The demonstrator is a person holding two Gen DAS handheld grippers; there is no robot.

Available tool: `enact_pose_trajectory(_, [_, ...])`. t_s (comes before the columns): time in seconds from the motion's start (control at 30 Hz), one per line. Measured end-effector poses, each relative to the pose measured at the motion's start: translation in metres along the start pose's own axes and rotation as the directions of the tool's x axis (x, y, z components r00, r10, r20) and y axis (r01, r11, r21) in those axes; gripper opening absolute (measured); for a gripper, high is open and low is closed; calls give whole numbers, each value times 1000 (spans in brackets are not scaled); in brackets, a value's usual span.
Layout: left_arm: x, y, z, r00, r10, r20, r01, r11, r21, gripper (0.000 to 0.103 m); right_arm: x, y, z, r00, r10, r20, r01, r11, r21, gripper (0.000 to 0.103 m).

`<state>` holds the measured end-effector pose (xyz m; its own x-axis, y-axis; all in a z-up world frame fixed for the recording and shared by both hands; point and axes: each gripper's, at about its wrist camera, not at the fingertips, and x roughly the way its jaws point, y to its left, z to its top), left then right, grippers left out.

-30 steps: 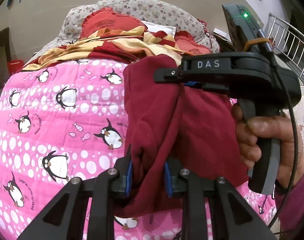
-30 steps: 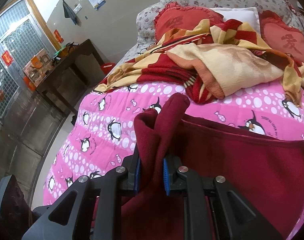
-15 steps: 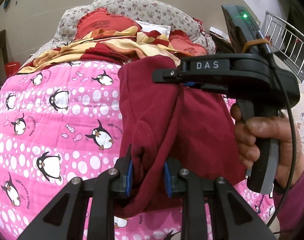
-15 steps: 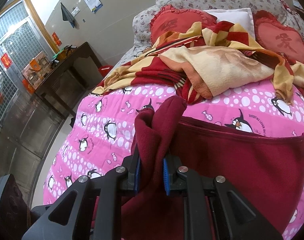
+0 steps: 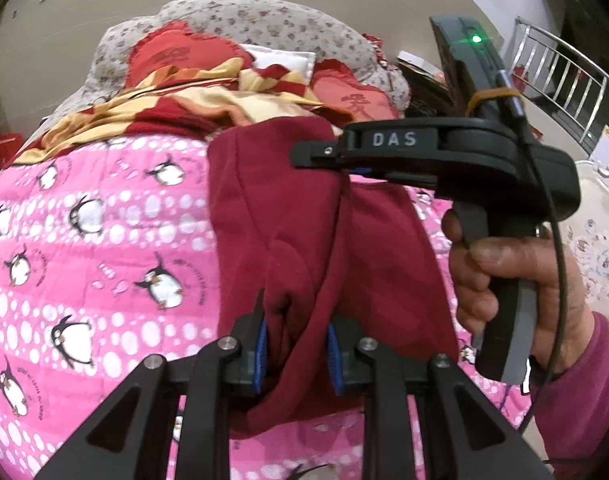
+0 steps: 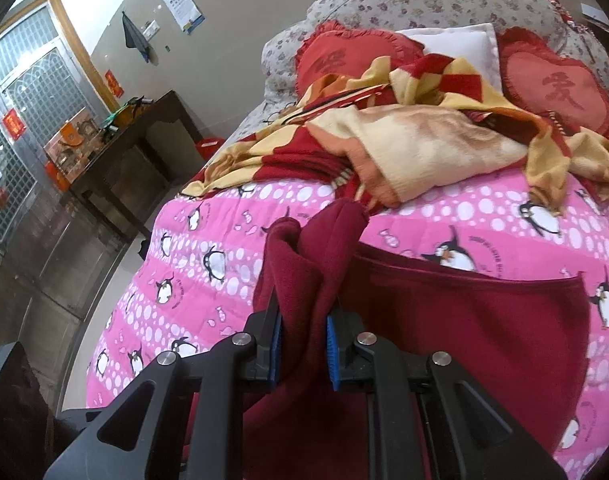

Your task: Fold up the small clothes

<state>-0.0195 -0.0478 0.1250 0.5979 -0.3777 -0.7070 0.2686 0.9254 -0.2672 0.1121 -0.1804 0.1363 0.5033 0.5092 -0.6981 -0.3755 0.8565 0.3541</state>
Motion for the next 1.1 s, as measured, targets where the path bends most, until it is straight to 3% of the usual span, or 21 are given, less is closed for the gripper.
enact_pose_trajectory(0.57, [44,-117,6,990,-132,-55,139,980,145,24,-72,-96,-20,991,-119,60,112,988,106,18])
enact_pose_trajectory(0.87, [82,-130,-5,982,-147,-122,161,980,119,24,-51,-139,-38,983,-185,2,182,970,158,18])
enact_pose_trajectory(1.1, [92,-130,-10,976,-161,-146,176,979,99,25,-41,-152,-48,983,-182,-13,181,965,192,18])
